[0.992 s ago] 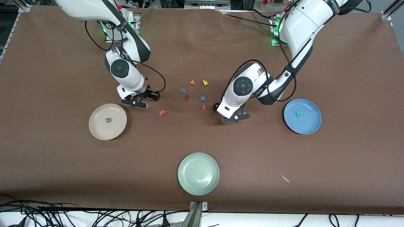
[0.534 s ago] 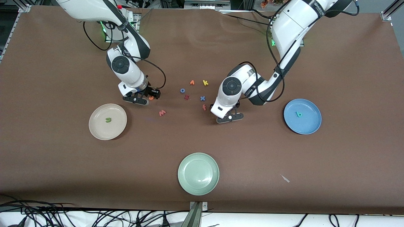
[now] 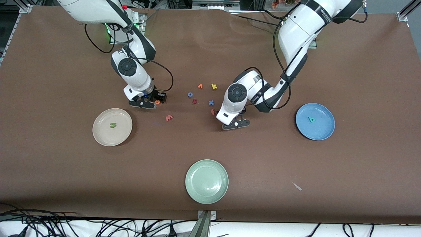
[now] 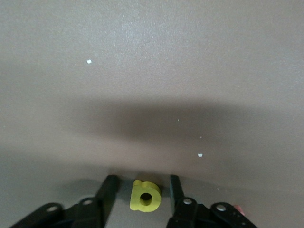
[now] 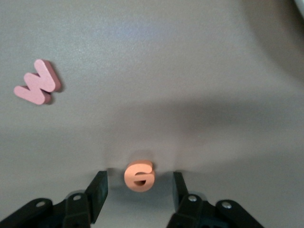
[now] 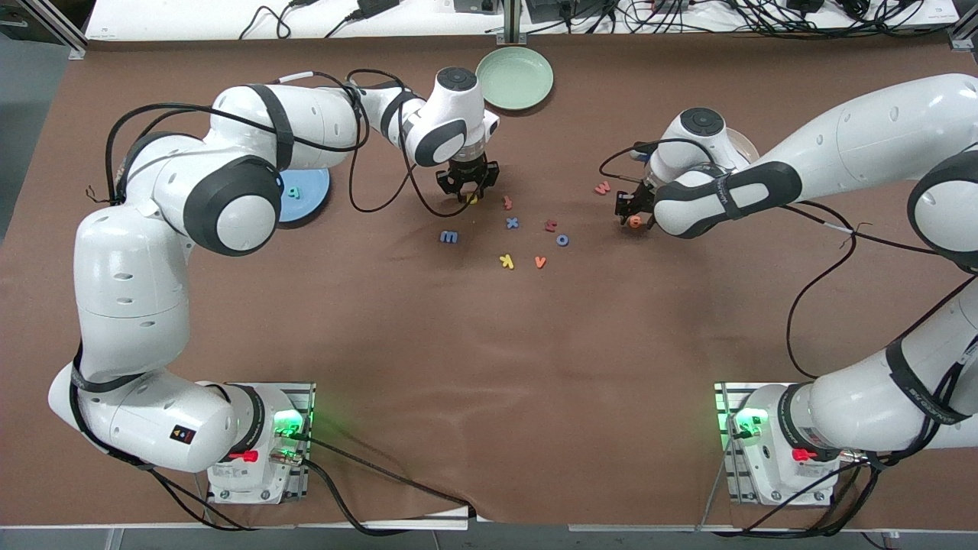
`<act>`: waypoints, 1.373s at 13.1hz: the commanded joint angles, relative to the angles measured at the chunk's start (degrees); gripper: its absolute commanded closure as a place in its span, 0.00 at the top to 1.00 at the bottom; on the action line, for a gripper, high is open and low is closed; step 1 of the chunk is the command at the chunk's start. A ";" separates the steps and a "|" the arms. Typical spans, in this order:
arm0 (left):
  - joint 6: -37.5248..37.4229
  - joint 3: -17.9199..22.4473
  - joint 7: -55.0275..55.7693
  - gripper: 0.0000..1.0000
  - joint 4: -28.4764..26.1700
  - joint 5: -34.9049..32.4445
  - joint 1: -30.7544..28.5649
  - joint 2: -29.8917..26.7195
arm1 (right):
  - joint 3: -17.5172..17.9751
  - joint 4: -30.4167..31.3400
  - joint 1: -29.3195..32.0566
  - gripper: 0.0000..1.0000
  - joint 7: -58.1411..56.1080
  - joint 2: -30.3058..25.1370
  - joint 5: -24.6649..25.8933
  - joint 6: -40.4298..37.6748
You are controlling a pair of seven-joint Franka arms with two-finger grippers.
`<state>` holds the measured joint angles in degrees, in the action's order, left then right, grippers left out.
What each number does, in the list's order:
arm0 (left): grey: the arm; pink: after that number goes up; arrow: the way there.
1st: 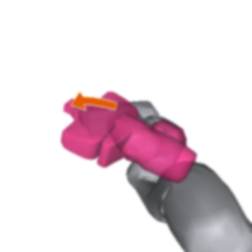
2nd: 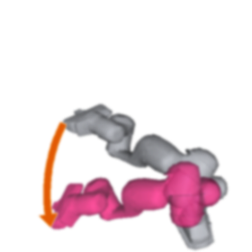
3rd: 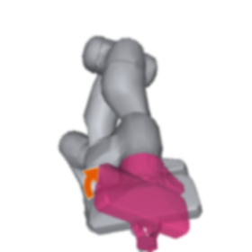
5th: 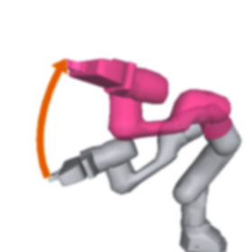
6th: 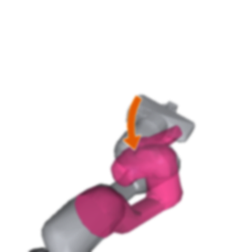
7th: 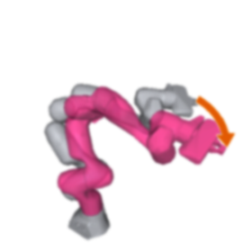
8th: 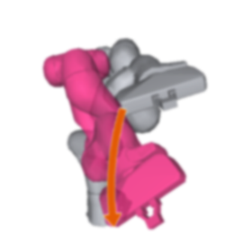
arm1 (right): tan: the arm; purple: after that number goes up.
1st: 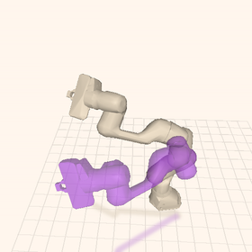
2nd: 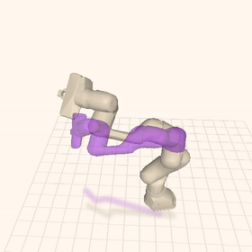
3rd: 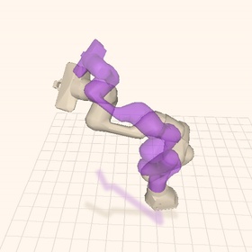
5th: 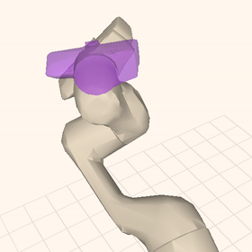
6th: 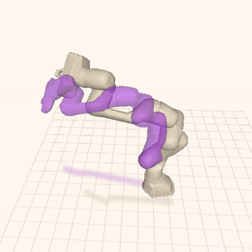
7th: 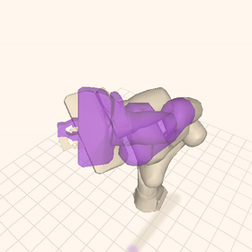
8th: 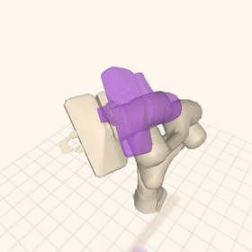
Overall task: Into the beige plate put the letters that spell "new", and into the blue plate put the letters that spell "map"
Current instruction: 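Grasp orange 6 with the right gripper while the left gripper grasps yellow letter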
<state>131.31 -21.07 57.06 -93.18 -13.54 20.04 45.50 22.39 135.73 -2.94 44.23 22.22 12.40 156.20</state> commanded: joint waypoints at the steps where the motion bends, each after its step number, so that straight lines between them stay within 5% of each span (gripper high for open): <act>1: -0.61 0.42 0.34 0.31 1.69 -1.57 0.62 0.91 | 0.11 0.68 0.48 0.62 0.51 0.98 1.49 2.96; 5: -0.70 0.42 0.77 0.20 1.51 -1.57 0.62 0.91 | 0.02 0.68 0.48 0.52 0.51 1.25 1.49 3.33; 9: -2.45 0.33 0.07 0.00 1.69 -1.31 -0.87 0.03 | 0.03 0.68 0.57 0.10 0.24 0.73 1.75 2.98; 11: -7.52 -0.19 -3.86 0.00 2.91 -0.52 -3.68 -1.11 | -0.59 -0.28 0.83 0.08 -0.89 -1.37 1.75 0.53; 14: -19.31 -0.19 -15.61 0.00 6.34 0.45 -9.29 -1.82 | -1.46 -7.56 3.72 0.08 -12.18 -5.25 1.67 -17.20; 18: -29.67 -0.19 -37.22 0.00 6.08 0.36 -19.92 -5.32 | -10.76 -9.08 4.34 0.10 -31.62 -6.22 1.40 -19.09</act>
<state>106.65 -20.68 29.41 -86.29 -13.54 4.38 42.96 14.67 126.41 1.29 19.51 16.16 13.67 137.31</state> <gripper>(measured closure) 0.727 0.714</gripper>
